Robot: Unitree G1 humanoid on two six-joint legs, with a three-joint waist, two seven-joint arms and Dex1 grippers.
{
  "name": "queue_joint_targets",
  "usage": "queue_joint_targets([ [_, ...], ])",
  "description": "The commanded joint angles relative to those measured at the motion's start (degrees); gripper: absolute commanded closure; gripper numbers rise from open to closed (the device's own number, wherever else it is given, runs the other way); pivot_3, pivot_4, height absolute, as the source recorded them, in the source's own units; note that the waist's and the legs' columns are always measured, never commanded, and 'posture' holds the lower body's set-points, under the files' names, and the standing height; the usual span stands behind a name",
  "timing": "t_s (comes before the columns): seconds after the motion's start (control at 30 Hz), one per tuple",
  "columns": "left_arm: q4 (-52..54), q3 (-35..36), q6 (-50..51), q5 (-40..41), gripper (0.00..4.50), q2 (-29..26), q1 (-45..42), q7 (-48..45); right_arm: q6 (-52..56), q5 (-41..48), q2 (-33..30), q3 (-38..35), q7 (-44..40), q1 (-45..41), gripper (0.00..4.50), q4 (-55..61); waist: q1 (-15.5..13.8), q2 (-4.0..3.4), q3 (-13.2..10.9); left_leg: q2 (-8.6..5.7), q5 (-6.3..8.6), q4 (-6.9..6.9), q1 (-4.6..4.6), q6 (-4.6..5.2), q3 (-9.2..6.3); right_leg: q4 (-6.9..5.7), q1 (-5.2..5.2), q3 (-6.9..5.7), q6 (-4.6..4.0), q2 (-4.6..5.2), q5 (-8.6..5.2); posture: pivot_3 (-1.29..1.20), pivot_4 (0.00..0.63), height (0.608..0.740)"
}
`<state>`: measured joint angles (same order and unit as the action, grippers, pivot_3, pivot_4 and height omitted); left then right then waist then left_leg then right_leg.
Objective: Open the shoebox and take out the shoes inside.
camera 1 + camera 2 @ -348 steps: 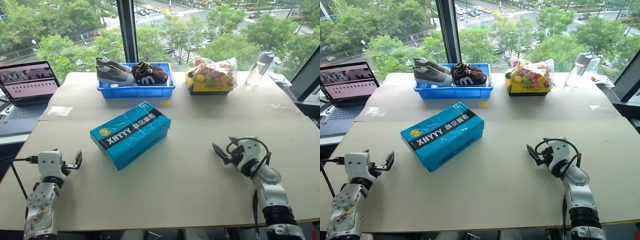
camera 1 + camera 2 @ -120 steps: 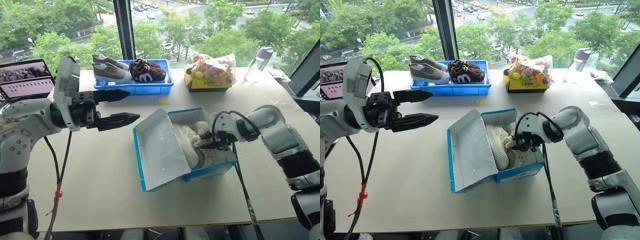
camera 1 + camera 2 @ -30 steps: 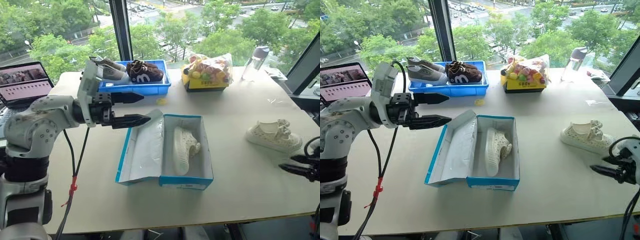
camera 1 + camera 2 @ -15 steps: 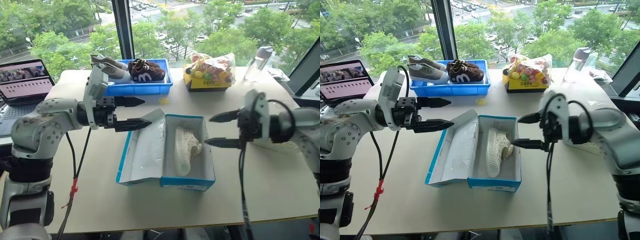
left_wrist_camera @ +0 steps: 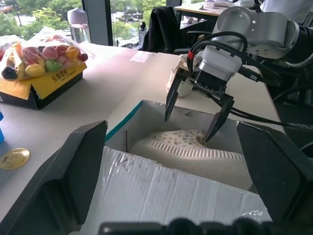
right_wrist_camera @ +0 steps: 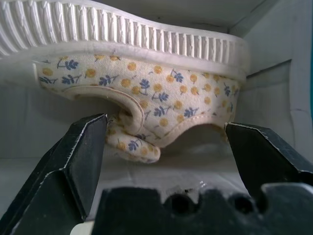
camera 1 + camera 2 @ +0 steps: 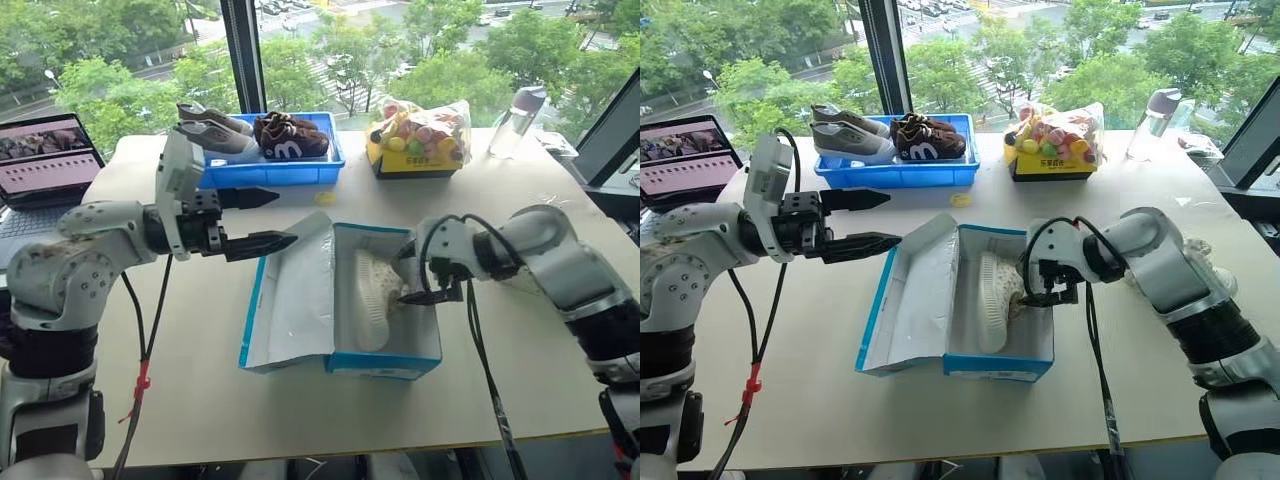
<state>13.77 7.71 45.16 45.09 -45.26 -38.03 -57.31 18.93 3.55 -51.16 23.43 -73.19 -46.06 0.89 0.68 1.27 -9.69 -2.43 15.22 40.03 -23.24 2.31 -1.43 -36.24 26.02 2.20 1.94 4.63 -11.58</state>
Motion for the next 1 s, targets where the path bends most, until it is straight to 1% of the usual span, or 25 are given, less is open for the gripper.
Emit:
queue_joint_targets([
  [0.03, 2.6, 2.2, -0.1, 1.1, 0.0, -0.7, 0.6, 0.9, -1.7, -3.0, 1.6, 1.6, -1.4, -1.3, 0.04, 1.1, 0.0, 0.0, 0.0, 0.01, 0.0, 0.0, 0.0, 0.0, 0.0, 0.01, 0.0, 0.0, 0.0, -0.02, 0.01, 0.0, 0.15, 0.736],
  [0.17, 3.5, 2.9, 0.1, 1.5, 0.0, -0.7, 1.2, 1.8, -1.5, -4.0, 3.8, 2.2, -2.8, -1.4, 0.04, 1.1, -0.1, 0.02, 0.0, 0.02, 0.0, 0.0, -0.01, 0.0, 0.0, 0.02, 0.0, -0.01, -0.01, -0.02, 0.01, 0.0, 0.15, 0.736],
  [0.23, 3.9, 3.2, 0.2, 1.8, 0.0, -0.7, 1.5, 2.2, -1.0, -4.1, 5.1, 2.1, -2.9, -1.7, 0.55, 1.0, -0.1, 0.02, 0.0, 0.01, 0.0, 0.01, -0.01, 0.0, 0.0, 0.02, 0.0, -0.01, 0.0, -0.01, 0.01, 0.0, 0.15, 0.736],
  [0.27, 4.1, 3.2, 0.2, 1.8, 0.0, -0.7, 1.7, 2.3, -0.7, -4.0, 5.5, 2.0, -3.0, -1.7, 0.72, 1.1, 0.0, 0.02, 0.0, 0.01, 0.0, 0.01, -0.01, 0.0, 0.0, 0.02, 0.0, 0.0, 0.0, -0.01, 0.01, 0.0, 0.15, 0.736],
  [0.4, 4.4, 3.5, 0.2, 1.9, 0.0, -0.5, 1.9, 2.9, -0.1, -4.0, 7.1, 1.1, -3.0, -2.0, 2.11, 1.6, 0.2, 0.02, 0.0, 0.05, -0.01, 0.0, 0.04, -0.02, 0.0, 0.0, 0.0, 0.01, -0.06, -0.08, 0.05, 0.0, 0.15, 0.736],
  [0.47, 4.4, 3.4, 0.1, 2.1, 0.0, -0.5, 2.0, 3.1, -0.1, -4.1, 8.0, 0.4, -2.1, -2.3, 2.71, 1.5, 0.2, 0.02, 0.0, 0.12, -0.02, -0.01, 0.06, -0.03, 0.0, -0.01, 0.0, 0.01, -0.1, -0.15, 0.08, 0.0, 0.15, 0.736],
  [0.57, 4.3, 3.5, 0.6, 3.1, 0.0, -0.3, 1.6, 3.5, -2.5, -1.4, 11.3, -2.8, 0.1, -2.5, 3.8, 1.1, 0.4, 0.02, 0.0, 0.2, -0.05, -0.09, 0.09, -0.1, 0.0, -0.06, 0.05, 0.01, -0.16, -0.24, 0.11, 0.0, 0.15, 0.736],
  [0.63, 4.0, 3.2, 0.5, 3.0, 0.0, -0.5, 1.3, 3.5, -1.8, 1.0, 14.1, -5.4, 1.8, -2.3, 4.44, 1.0, 0.6, 0.02, 0.0, 0.21, -0.08, -0.11, 0.09, -0.15, 0.0, -0.08, 0.07, 0.03, -0.19, -0.25, 0.13, 0.0, 0.15, 0.736],
  [0.7, 3.5, 3.1, 0.6, 2.9, 0.0, -1.0, 0.9, 3.2, -6.0, -0.4, 15.1, -6.4, 4.0, -2.0, 4.48, -0.3, 0.6, 0.02, 0.0, 0.21, -0.1, -0.13, 0.11, -0.18, 0.01, -0.08, 0.07, 0.04, -0.23, -0.26, 0.16, 0.0, 0.15, 0.736],
  [0.8, 2.9, 3.2, 0.8, 2.7, 0.0, -1.8, 0.4, 2.5, -6.5, 4.2, 18.2, -10.7, 6.2, -1.1, 4.48, -0.3, 0.3, 0.02, 0.0, 0.19, -0.1, -0.13, 0.1, -0.18, 0.01, -0.08, 0.07, 0.02, -0.23, -0.24, 0.16, 0.0, 0.15, 0.736],
  [0.87, 2.6, 3.1, 0.8, 2.6, 0.0, -2.0, 0.1, 2.3, -4.9, 7.7, 20.0, -14.1, 7.6, -0.9, 4.48, -0.3, 0.3, 0.02, 0.0, 0.18, -0.11, -0.14, 0.07, -0.19, 0.01, -0.06, 0.1, 0.02, -0.23, -0.23, 0.16, 0.0, 0.15, 0.736],
  [1.0, 1.8, 2.4, 0.6, 2.2, 0.0, -2.4, -0.8, 1.5, -1.9, 13.4, 21.5, -18.5, 8.4, -0.4, 4.48, -0.1, 0.1, 0.02, 0.0, 0.19, -0.11, -0.15, 0.04, -0.21, 0.01, -0.06, 0.12, 0.0, -0.23, -0.23, 0.16, 0.0, 0.15, 0.736],
])
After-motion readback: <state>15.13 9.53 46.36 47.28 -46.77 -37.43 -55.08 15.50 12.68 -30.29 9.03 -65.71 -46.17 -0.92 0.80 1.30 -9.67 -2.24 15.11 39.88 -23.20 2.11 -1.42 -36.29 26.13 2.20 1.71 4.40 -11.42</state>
